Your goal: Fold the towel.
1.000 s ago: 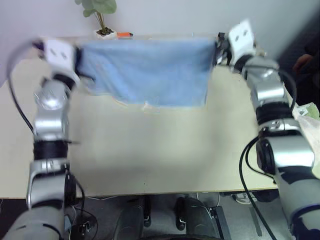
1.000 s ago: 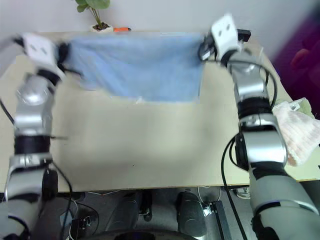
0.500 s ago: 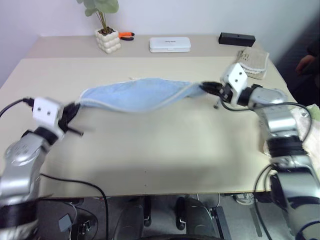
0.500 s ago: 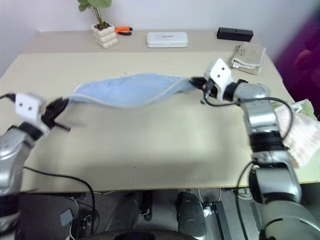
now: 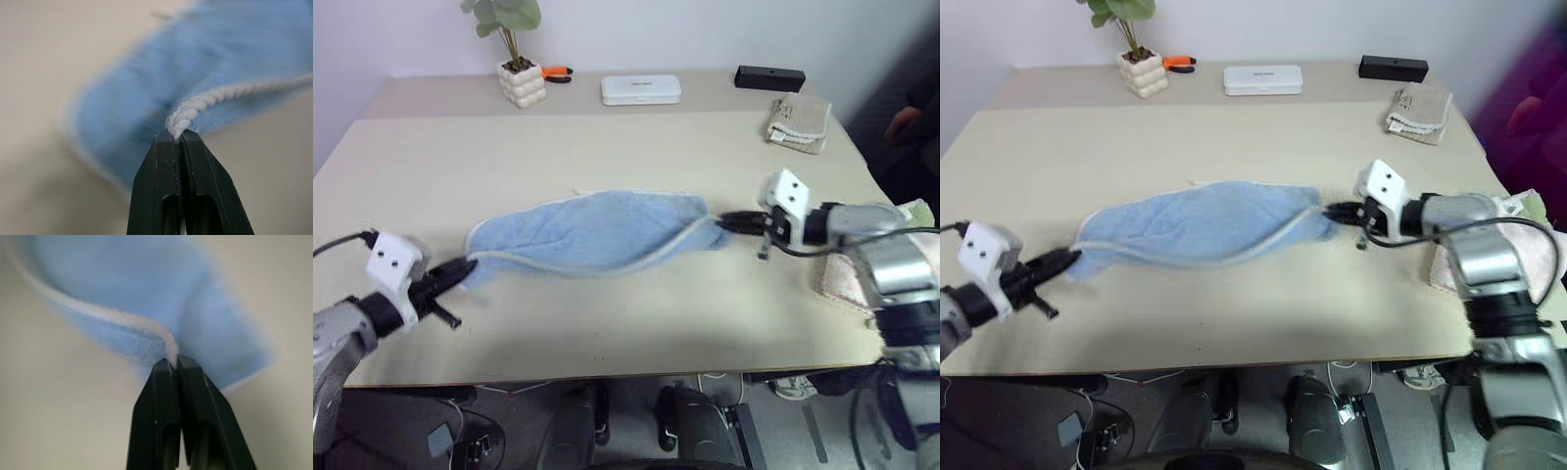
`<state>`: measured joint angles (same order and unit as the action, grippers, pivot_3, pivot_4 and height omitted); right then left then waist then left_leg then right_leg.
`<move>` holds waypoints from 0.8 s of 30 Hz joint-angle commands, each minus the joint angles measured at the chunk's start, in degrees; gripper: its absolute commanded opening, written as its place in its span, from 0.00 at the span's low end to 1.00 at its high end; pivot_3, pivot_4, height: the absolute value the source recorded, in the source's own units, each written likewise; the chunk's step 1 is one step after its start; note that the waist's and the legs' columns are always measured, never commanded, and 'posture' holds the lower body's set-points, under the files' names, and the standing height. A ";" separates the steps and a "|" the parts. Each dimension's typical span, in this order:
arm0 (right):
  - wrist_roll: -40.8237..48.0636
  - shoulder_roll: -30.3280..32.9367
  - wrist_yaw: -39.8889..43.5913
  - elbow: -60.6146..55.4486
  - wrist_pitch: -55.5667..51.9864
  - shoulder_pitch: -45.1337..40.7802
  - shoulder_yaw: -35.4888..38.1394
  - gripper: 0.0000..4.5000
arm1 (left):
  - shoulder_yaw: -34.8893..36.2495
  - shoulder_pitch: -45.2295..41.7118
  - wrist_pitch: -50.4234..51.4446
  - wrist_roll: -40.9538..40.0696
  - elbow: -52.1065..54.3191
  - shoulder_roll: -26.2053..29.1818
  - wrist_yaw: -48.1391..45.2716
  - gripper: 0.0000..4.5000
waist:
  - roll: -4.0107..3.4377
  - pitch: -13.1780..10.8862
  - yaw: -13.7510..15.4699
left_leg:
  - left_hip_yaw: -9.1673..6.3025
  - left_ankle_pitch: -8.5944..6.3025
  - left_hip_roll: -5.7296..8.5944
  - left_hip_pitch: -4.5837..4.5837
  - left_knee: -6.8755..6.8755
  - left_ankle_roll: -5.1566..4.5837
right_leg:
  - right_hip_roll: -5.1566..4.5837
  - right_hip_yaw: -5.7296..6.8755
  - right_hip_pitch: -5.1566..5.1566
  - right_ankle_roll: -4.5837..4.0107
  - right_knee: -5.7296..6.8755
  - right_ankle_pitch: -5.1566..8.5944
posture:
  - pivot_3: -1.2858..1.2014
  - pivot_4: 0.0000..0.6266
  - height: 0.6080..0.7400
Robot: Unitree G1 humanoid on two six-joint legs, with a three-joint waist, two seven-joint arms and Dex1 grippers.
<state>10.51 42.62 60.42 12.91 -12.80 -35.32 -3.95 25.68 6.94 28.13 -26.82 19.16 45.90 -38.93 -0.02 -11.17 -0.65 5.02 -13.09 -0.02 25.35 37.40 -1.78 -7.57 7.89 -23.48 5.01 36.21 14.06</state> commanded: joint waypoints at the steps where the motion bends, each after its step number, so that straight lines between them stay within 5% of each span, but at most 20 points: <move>1: -2.56 -0.54 -2.26 5.70 4.36 -3.85 0.86 0.02 | -1.93 -3.27 -4.52 3.85 -5.72 -0.04 0.29 0.00 | 0.00 0.00 0.04 | 0.09 -0.04 0.02 0.01 -0.01 -0.09 | -0.01 -0.02 -0.01 0.03 0.01 0.00 | 0.52 0.24 0.94; 7: -4.51 -2.15 -3.91 11.41 8.97 -8.56 1.09 0.02 | -4.12 -10.92 -9.54 7.41 -13.12 -0.78 1.73 0.00 | 0.07 -0.03 -0.05 | 0.20 -0.08 0.06 0.05 -0.01 -0.19 | -0.05 -0.01 0.02 0.19 -0.04 0.07 | 0.52 0.24 0.94; 11: -9.70 -5.55 -26.63 25.30 18.83 -26.37 5.84 0.02 | -3.33 -35.63 -20.66 16.11 -26.60 -3.36 20.89 0.00 | 0.29 -0.46 -0.07 | 0.13 0.19 0.06 0.08 0.02 -0.05 | -0.03 -0.01 -0.10 0.15 0.16 0.03 | 0.52 0.24 0.94; 14: -9.54 -5.32 -30.03 29.25 23.51 -32.02 6.79 0.02 | 0.01 -45.05 -23.21 14.90 -31.76 -3.46 25.47 0.00 | 0.42 -0.47 -0.15 | 0.08 0.68 0.06 0.52 -0.17 0.04 | 0.00 -0.04 -0.63 0.03 0.27 -0.49 | 0.52 0.24 0.94; 19: -6.26 -4.85 -24.37 26.90 23.28 -32.20 7.02 0.02 | 1.79 -42.70 -24.61 11.26 -30.10 -0.89 19.68 0.00 | 0.43 -0.36 -0.57 | 0.45 0.53 0.07 -0.10 -0.64 -0.18 | -0.05 -0.03 -0.05 0.26 -0.14 -0.35 | 0.52 0.24 0.94; 24: -3.59 -3.75 -14.14 18.60 18.59 -22.92 5.19 0.02 | 2.76 -25.14 -20.09 7.61 -22.32 1.02 10.21 0.00 | 0.39 -0.43 -0.62 | 0.55 0.51 0.00 -0.01 -0.44 -0.21 | -0.05 -0.06 -0.16 0.26 -0.07 -0.35 | 0.52 0.24 0.94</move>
<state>5.77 35.31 45.38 33.92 7.45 -57.90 -1.59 22.81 -18.95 6.44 -18.22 -4.76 44.51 -28.44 0.37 -11.60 -1.27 5.56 -12.58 -0.03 25.37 37.04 -1.99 -7.63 7.82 -23.67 5.26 36.17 13.71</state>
